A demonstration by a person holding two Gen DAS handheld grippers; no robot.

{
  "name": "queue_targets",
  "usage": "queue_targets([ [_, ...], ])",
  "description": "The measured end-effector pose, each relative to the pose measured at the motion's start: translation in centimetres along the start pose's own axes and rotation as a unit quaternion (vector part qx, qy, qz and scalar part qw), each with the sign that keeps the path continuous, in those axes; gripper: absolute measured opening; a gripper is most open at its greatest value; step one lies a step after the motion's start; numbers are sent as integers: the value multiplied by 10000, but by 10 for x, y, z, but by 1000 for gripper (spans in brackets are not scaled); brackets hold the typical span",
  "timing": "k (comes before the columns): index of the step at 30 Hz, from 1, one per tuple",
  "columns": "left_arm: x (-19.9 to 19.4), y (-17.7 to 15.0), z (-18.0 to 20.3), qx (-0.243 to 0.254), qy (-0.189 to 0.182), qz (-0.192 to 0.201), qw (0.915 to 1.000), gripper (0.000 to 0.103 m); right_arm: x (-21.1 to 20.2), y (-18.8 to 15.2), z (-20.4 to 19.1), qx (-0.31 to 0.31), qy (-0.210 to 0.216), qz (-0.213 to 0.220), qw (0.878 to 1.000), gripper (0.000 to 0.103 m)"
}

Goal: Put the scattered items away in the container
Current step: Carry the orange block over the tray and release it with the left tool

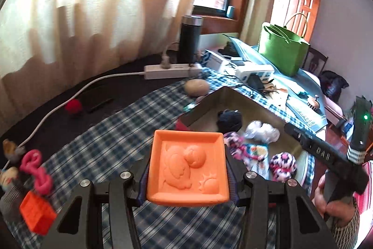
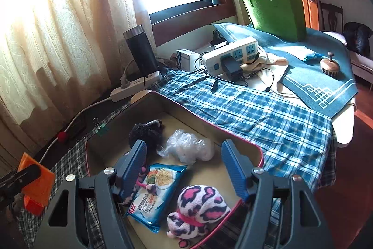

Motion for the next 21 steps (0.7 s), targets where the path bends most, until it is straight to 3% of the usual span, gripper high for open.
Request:
queue_targets([
  [7,41,20,20,-67,-263,156,9995,53,6,1,10,99,-61,-13,9999,71],
  [14,77,21,13,-359,-499,57,9981,55,9,0,11,57,-114,-16,9999,71],
  [15,78,20,11,-388,-507,32,9980,61,9,1,11,53,-116,-5,9999,71],
  [16,76,19,9,-426,-497,30,9979,74,9,1,10,56,-117,3,9999,71],
  [18,70,19,3,-521,-436,92,9976,85,10,2,9,77,-116,12,9999,71],
  [21,64,21,-6,-623,-404,113,9972,85,11,2,5,78,-88,-1,9999,71],
])
Point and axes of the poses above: each gripper's, at about its wrist camera, not at the fingertips, and x roughly the way its jaws point, z to its right, y to its top, the point moved 3 cm from there along x, roughly the way its jaws point, and after that the axes turned 15 degrees about z, right-handed, at the moved point
